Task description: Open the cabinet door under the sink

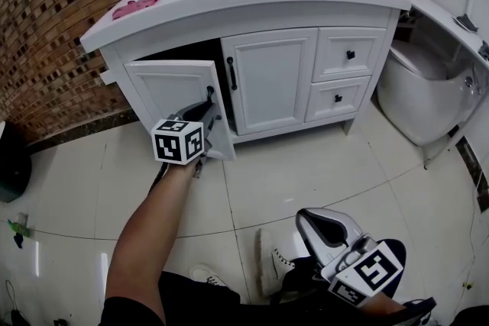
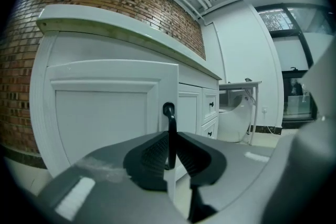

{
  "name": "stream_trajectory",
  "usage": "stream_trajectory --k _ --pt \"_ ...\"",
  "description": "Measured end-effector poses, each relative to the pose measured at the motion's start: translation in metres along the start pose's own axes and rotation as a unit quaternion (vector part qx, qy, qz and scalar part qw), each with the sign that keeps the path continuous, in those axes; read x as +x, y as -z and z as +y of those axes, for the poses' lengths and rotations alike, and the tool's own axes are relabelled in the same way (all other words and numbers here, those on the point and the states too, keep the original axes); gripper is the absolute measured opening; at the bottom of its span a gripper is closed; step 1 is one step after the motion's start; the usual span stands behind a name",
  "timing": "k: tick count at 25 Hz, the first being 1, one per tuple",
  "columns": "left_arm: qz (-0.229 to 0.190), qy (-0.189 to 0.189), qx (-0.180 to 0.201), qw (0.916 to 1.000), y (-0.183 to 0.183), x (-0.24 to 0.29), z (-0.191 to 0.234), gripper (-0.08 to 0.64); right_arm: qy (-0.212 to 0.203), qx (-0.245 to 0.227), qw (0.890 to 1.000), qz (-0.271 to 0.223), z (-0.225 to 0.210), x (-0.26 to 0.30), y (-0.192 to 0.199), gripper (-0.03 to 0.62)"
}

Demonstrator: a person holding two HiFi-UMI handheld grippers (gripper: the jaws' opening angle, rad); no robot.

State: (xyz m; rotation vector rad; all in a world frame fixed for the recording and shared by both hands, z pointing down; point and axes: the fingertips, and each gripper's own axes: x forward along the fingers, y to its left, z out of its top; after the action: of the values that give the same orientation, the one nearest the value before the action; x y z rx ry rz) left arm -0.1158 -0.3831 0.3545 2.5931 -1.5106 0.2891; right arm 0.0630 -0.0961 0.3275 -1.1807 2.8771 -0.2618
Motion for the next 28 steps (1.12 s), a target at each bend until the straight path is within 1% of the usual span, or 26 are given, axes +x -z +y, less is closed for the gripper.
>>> stream_trajectory --k 6,15,21,25,28 --pt "-0.01 0.002 -0.012 0.9999 0.008 -0.03 -0.005 0.046 -0.009 0.004 1.0 0.001 0.008 0.001 0.002 0.008" --pt "0.001 -0.002 -0.005 1.0 0.018 -0.067 -0.005 0.048 -0.03 0.004 1.0 -0.002 0.023 0.011 0.002 0.008" --pt "-0.008 -0.013 -0.015 0.9998 0.023 -0.094 -0.002 0.048 -0.037 0.006 0.999 -0.003 0.027 0.009 0.003 0.008" --pt "0.001 -0.02 -0.021 0.9996 0.028 -0.113 0.001 0.048 -0.041 0.004 0.999 0.001 0.031 0.009 0.003 0.008" --pt "0.013 -0.02 -0.019 0.9995 0.031 -0.125 0.005 0.048 -0.044 0.003 0.999 0.002 0.033 0.011 0.003 0.008"
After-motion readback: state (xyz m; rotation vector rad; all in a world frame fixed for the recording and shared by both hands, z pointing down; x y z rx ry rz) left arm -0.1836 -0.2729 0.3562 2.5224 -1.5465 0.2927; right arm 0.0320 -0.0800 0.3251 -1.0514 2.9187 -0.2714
